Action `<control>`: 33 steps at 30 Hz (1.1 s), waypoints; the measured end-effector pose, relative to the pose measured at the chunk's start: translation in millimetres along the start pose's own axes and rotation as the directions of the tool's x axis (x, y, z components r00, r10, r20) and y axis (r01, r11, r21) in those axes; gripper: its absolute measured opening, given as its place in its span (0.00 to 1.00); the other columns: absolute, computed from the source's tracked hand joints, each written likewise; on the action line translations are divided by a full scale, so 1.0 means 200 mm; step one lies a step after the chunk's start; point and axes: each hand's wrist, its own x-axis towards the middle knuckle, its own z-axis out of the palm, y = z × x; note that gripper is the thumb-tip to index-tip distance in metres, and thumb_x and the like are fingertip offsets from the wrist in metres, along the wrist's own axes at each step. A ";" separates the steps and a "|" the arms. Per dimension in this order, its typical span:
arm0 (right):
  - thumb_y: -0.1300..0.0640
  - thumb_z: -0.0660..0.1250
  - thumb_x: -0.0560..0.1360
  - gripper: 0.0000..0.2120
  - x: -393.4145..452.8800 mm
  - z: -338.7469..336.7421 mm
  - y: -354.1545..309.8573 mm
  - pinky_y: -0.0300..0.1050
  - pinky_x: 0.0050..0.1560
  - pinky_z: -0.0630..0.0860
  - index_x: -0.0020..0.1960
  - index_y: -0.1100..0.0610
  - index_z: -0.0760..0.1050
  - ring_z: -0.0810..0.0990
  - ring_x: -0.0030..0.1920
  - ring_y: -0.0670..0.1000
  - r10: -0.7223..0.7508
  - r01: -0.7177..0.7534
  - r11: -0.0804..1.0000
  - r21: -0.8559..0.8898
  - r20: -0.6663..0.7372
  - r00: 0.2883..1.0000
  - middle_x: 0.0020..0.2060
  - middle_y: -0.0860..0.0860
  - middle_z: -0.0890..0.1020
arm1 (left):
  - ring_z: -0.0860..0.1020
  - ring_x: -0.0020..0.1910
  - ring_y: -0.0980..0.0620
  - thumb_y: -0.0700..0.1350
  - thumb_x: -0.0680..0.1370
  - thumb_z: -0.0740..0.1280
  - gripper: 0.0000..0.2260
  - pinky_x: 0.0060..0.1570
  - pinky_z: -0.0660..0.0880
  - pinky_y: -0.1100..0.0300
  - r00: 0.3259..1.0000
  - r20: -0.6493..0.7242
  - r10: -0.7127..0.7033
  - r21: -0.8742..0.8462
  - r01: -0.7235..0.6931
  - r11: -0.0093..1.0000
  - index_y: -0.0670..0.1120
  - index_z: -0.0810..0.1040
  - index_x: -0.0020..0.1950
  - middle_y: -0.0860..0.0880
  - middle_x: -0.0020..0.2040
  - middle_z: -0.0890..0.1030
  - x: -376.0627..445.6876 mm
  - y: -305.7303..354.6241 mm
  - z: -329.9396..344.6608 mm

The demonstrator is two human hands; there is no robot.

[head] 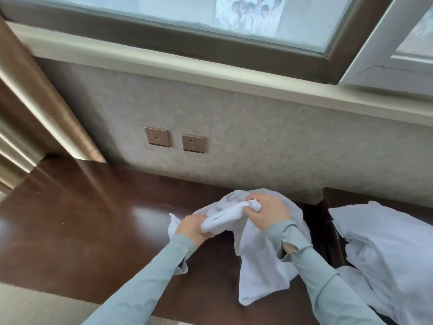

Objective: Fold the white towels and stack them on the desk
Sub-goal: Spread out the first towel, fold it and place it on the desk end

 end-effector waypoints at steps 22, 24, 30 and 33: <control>0.46 0.68 0.71 0.19 0.20 -0.23 0.48 0.44 0.44 0.68 0.49 0.62 0.73 0.73 0.45 0.56 0.578 -0.586 0.810 0.017 0.135 0.804 0.52 0.58 0.78 | 0.73 0.39 0.51 0.56 0.63 0.73 0.21 0.36 0.69 0.66 0.961 0.118 -0.252 -0.855 0.228 0.467 0.43 0.76 0.48 0.47 0.42 0.77 0.09 0.01 -0.05; 0.47 0.70 0.70 0.22 0.18 -0.21 0.53 0.44 0.44 0.69 0.54 0.63 0.73 0.75 0.46 0.56 0.602 -0.605 0.793 -0.068 0.234 0.763 0.51 0.57 0.78 | 0.75 0.42 0.48 0.52 0.68 0.75 0.19 0.45 0.71 0.60 0.927 0.120 -0.356 -0.888 0.261 0.378 0.41 0.78 0.50 0.44 0.45 0.78 0.12 0.04 -0.02; 0.54 0.63 0.74 0.14 0.16 -0.44 0.58 0.47 0.49 0.74 0.50 0.64 0.79 0.79 0.53 0.62 0.688 -0.661 0.726 0.192 -0.219 0.692 0.50 0.62 0.81 | 0.76 0.33 0.53 0.47 0.73 0.72 0.12 0.34 0.74 0.69 0.887 0.137 -0.440 -0.952 0.240 0.188 0.41 0.78 0.51 0.45 0.39 0.79 0.17 0.12 -0.09; 0.49 0.63 0.70 0.18 0.10 -0.73 0.61 0.47 0.50 0.74 0.52 0.60 0.79 0.80 0.49 0.59 0.729 -0.331 0.675 0.660 -0.526 0.438 0.45 0.60 0.81 | 0.76 0.41 0.49 0.50 0.71 0.74 0.14 0.49 0.75 0.58 0.857 0.137 -0.497 -0.954 0.249 0.165 0.43 0.78 0.49 0.43 0.44 0.79 0.20 0.16 -0.16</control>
